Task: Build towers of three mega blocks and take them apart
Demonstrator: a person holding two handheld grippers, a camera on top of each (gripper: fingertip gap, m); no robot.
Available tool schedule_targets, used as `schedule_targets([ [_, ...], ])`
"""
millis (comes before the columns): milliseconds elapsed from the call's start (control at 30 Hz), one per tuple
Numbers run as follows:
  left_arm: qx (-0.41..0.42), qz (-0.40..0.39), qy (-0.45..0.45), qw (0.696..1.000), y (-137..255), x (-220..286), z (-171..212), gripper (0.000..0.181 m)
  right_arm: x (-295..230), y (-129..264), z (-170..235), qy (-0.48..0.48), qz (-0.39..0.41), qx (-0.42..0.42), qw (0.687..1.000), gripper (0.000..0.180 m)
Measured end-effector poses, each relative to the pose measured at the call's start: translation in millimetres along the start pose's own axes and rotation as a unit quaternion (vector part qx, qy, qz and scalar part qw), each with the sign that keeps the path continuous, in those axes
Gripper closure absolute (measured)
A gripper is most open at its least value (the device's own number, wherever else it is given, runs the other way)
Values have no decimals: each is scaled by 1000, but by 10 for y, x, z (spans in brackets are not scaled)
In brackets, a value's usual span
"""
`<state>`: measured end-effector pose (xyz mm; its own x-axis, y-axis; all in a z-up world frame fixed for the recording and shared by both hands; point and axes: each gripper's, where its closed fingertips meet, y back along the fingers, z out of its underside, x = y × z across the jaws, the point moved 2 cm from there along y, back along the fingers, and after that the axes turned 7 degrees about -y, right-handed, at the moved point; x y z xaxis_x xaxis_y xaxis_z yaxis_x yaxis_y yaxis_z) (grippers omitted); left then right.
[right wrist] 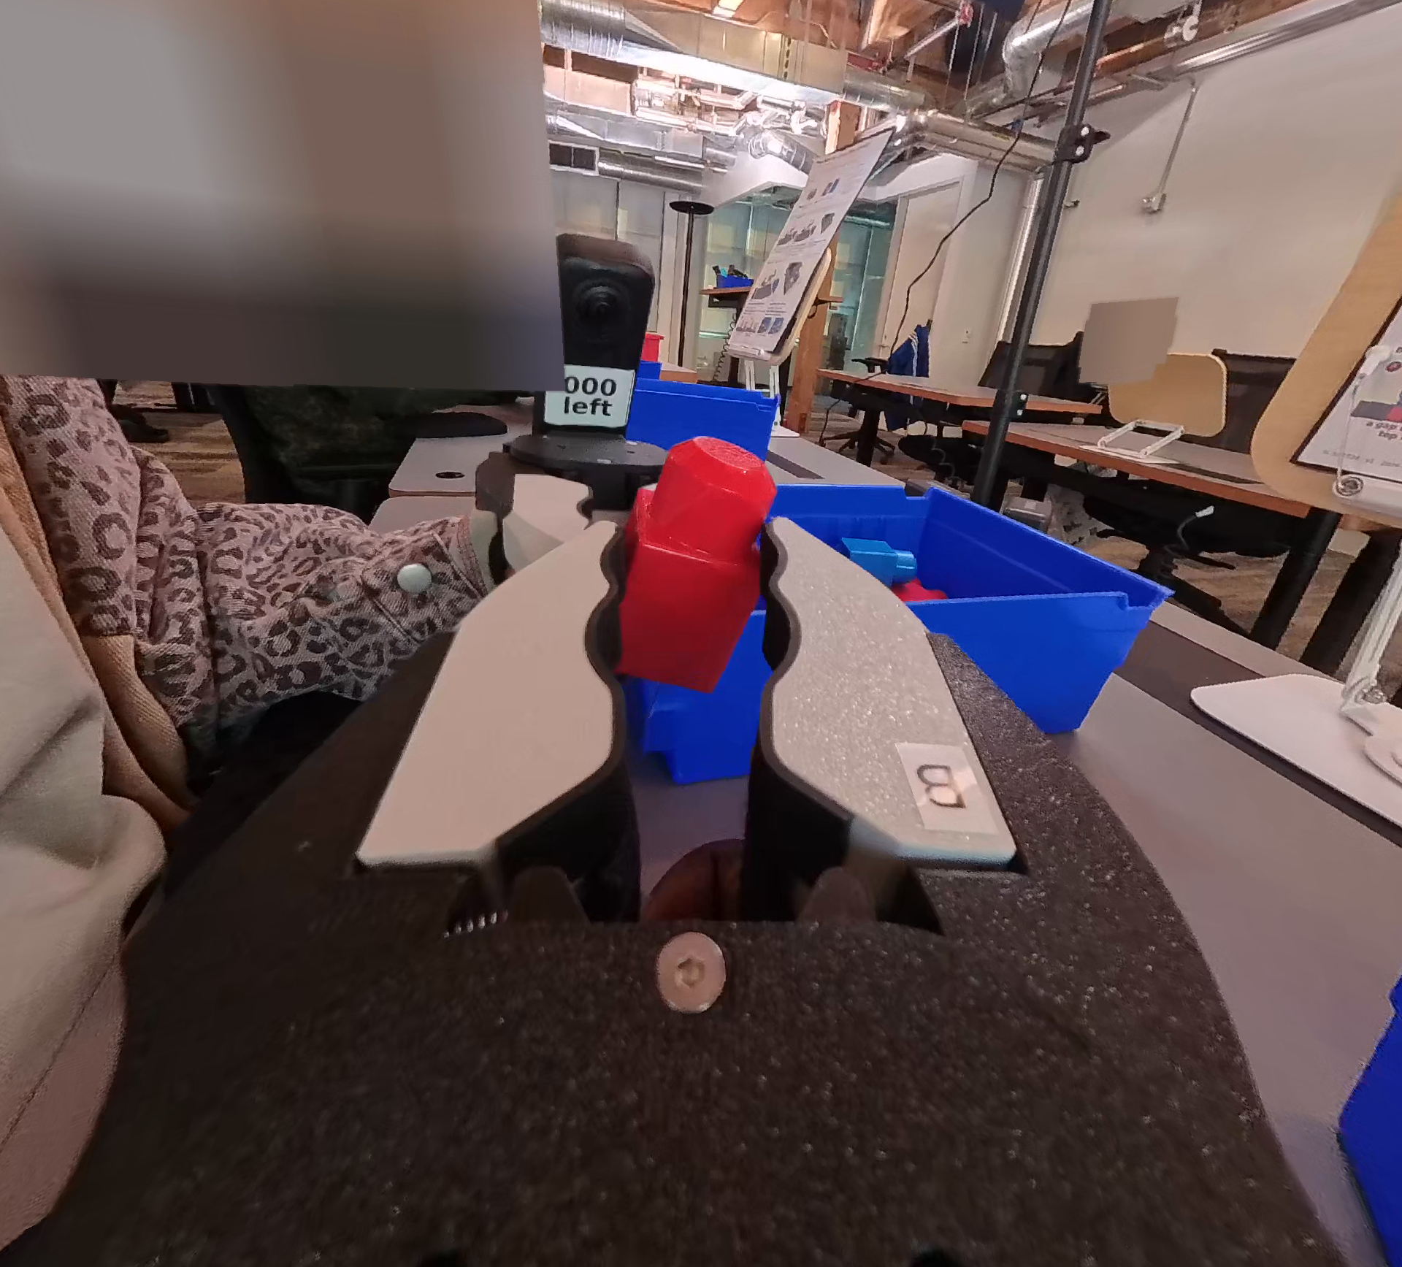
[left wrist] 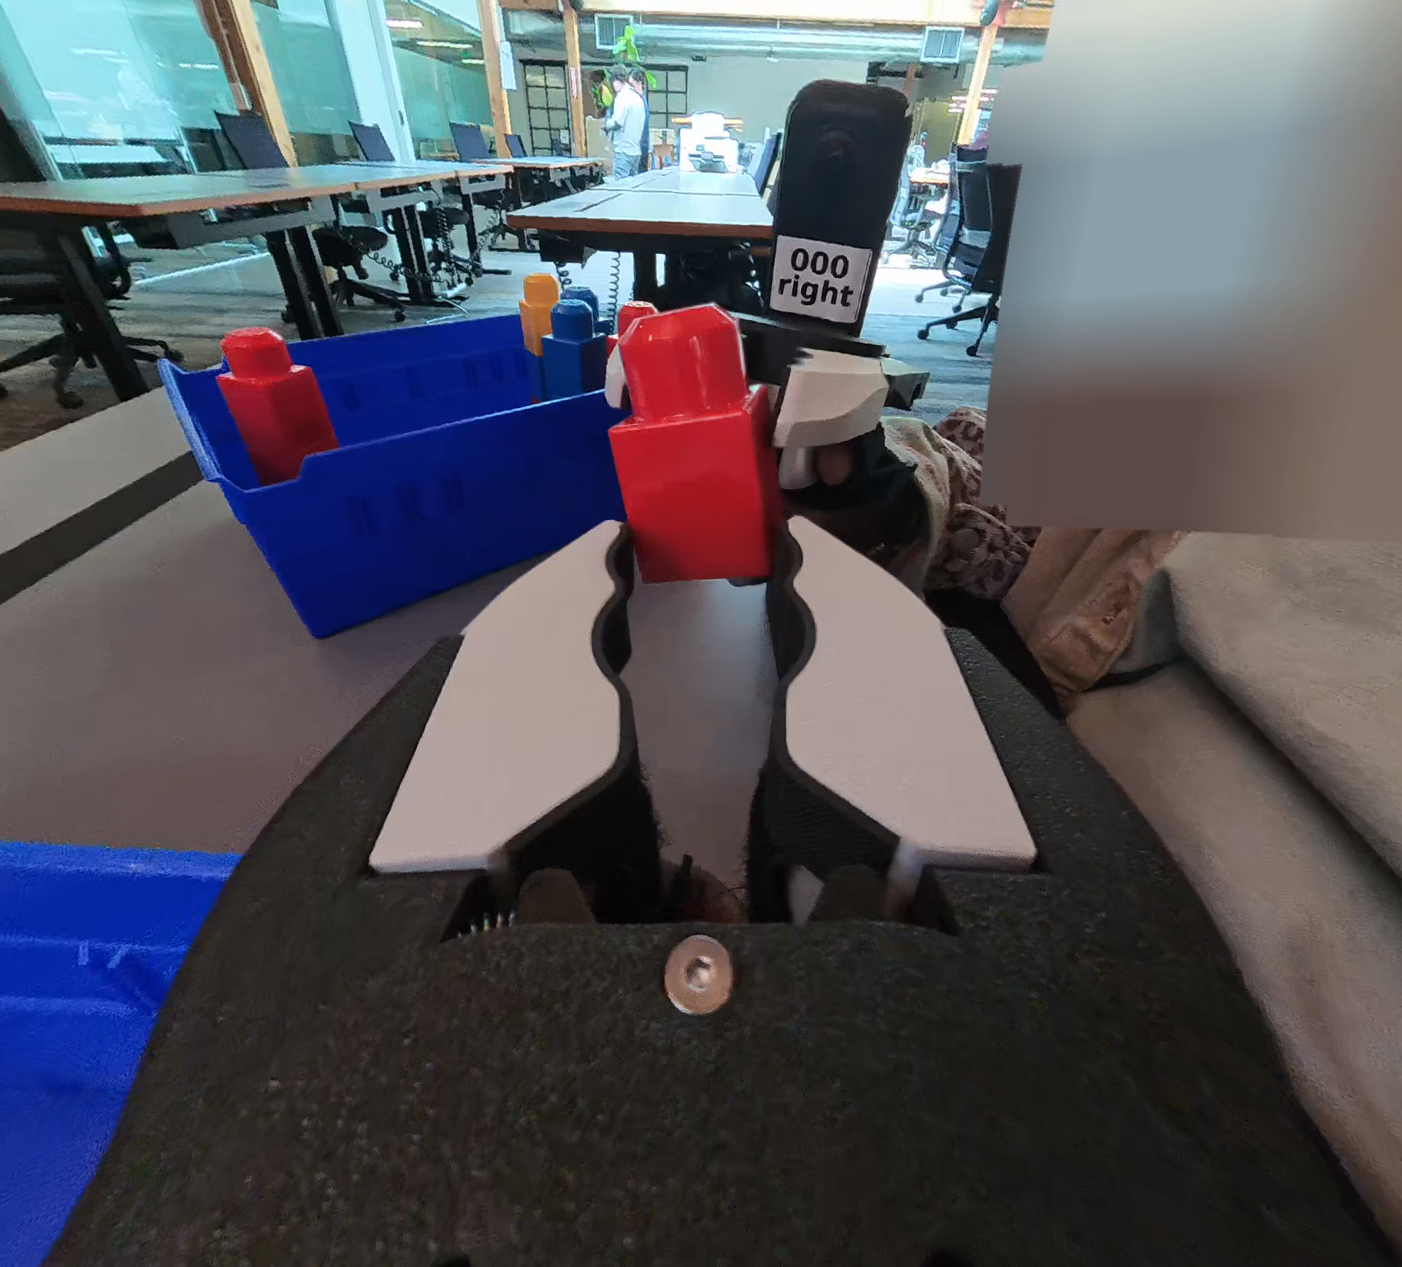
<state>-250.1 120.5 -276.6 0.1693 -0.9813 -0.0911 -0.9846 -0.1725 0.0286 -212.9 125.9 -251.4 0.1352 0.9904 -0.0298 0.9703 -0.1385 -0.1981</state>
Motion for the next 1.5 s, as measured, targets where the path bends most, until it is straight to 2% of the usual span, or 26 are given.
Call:
schedule_targets([
  [33, 7, -1, -5, 1000, 1, 3, -18, 146, -5, 4, -14, 1, -1, 6, 1000, 147],
  [200, 43, -12, -10, 999, 20, -10, -128, 147, 4, 7, -89, -21, -4, 49, 999, 146],
  [300, 51, -15, -11, 999, 27, -19, -140, 147, 20, -26, -32, -54, -11, 33, 998, 133],
  [500, 40, -1, -16, 999, -21, 37, -115, 146, -48, -42, -22, -19, -17, 27, 999, 140],
  [733, 30, -50, -32, 998, 73, -81, -130, 141, 27, 20, -97, -29, 1, 49, 998, 142],
  [933, 32, -86, -11, 996, 126, -213, -111, 141, 75, 33, -82, -21, 20, 42, 999, 142],
  [1067, -12, -112, -4, 994, 104, -294, 11, 143, 134, 34, -52, -18, 41, 31, 999, 142],
  [1200, -64, -124, 49, 989, 84, -378, 74, 145, 285, 74, -29, -33, 84, 29, 995, 142],
  [1267, -95, -128, 76, 984, 69, -425, -3, 145, 373, 106, -16, -49, 106, 29, 993, 142],
  [1367, -153, -133, 69, 977, 2, -461, -218, 144, 472, 152, -14, -71, 131, 34, 988, 143],
  [1500, -219, -224, 27, 949, 11, -812, -387, 133, 526, 197, -31, -69, 149, 39, 986, 143],
])
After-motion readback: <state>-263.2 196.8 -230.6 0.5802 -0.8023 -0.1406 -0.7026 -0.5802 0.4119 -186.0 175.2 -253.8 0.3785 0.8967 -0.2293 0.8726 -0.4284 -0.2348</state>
